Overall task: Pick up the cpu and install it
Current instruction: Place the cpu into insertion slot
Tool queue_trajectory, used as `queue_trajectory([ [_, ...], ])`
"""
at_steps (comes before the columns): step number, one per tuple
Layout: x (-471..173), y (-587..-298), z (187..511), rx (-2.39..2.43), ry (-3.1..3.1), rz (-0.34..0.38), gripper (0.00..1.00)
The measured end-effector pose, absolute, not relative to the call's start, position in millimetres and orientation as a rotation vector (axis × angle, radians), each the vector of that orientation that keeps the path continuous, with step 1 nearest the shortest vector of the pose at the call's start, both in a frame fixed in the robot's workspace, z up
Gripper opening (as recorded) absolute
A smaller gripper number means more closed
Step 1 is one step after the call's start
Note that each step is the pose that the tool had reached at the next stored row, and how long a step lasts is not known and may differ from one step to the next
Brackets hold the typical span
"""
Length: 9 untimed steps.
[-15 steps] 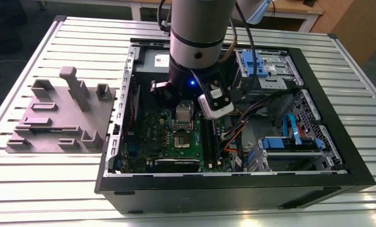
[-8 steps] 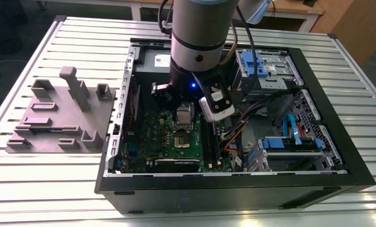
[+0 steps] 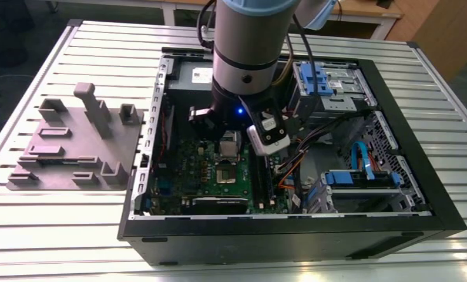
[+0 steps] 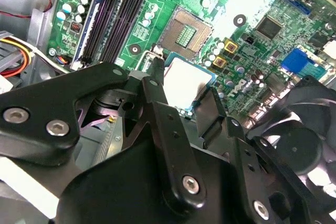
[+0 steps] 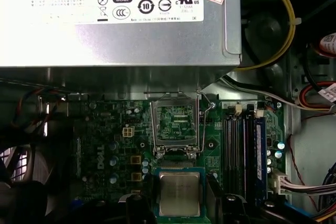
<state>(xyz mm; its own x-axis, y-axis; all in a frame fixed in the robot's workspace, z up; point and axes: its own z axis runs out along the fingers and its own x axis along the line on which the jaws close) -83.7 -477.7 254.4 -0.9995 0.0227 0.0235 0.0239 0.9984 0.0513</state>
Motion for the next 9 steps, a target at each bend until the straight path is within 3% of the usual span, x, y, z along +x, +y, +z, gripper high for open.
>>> queue_trajectory([
  [9,-83.6,-477.7,250.4,-0.036,-3.117,-0.080,0.47],
])
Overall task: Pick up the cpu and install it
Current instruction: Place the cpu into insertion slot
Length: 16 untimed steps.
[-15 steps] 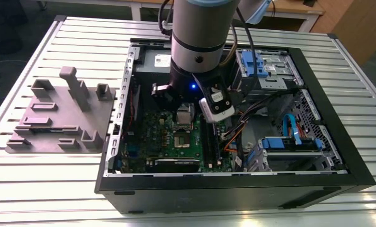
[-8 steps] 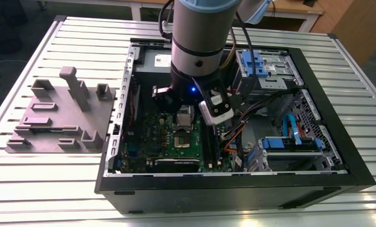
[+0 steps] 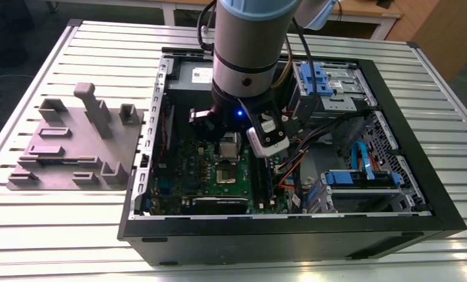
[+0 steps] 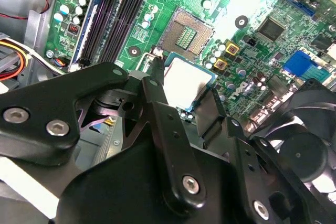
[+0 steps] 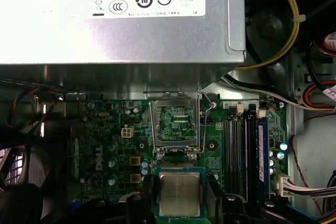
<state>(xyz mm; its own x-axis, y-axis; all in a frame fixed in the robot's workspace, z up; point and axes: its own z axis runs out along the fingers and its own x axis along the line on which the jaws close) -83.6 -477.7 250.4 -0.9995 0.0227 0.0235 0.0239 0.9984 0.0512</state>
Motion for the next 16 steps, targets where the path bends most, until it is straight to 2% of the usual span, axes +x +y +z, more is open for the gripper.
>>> queue_trajectory([
  [16,-83.7,-477.8,241.3,-0.036,-3.117,-0.080,0.47],
])
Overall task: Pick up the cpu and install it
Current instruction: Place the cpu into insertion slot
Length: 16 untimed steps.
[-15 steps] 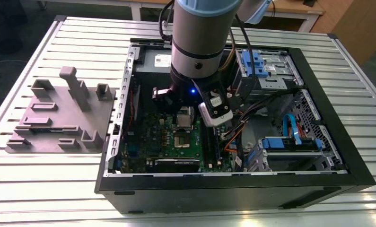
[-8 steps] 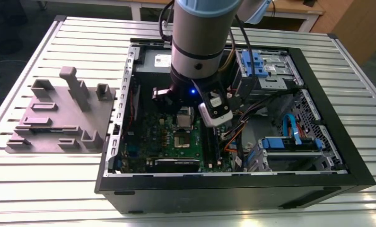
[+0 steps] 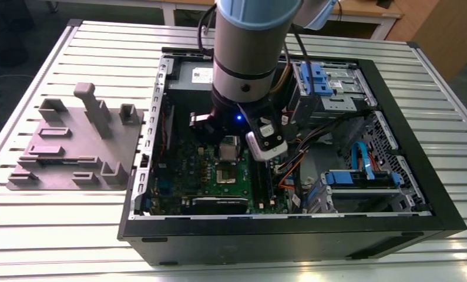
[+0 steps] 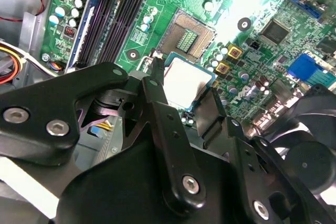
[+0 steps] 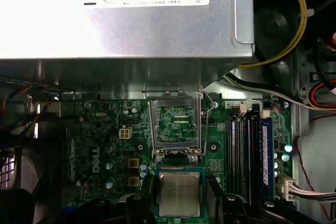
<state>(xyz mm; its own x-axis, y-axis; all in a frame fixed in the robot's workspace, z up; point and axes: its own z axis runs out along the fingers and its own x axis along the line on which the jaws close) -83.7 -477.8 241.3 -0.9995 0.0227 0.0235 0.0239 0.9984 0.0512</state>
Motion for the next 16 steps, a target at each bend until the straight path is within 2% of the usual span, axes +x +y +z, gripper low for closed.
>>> queue_trajectory([
  [16,-83.6,-482.0,240.0,-0.036,-3.118,-0.079,0.47],
])
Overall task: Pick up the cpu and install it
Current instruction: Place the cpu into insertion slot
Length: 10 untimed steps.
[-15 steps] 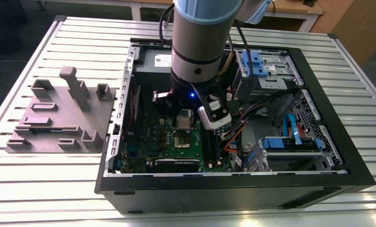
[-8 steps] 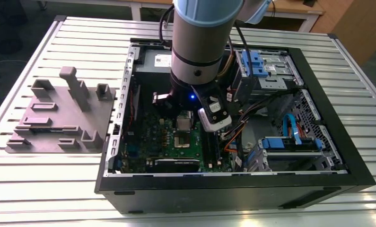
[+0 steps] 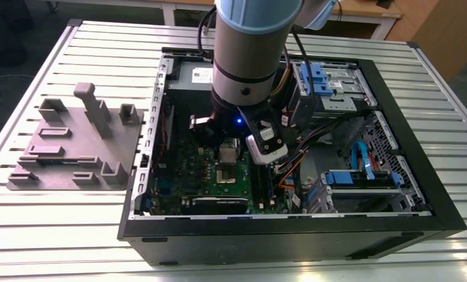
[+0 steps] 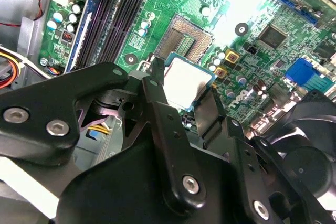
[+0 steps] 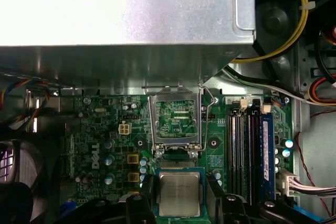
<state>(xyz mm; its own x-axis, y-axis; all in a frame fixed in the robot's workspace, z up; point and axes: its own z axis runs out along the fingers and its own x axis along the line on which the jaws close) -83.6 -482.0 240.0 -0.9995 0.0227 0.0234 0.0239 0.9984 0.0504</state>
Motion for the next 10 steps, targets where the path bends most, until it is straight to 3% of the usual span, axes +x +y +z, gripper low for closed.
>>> queue_trajectory([
  [10,-83.6,-482.1,235.8,-0.036,-3.118,-0.078,0.47],
])
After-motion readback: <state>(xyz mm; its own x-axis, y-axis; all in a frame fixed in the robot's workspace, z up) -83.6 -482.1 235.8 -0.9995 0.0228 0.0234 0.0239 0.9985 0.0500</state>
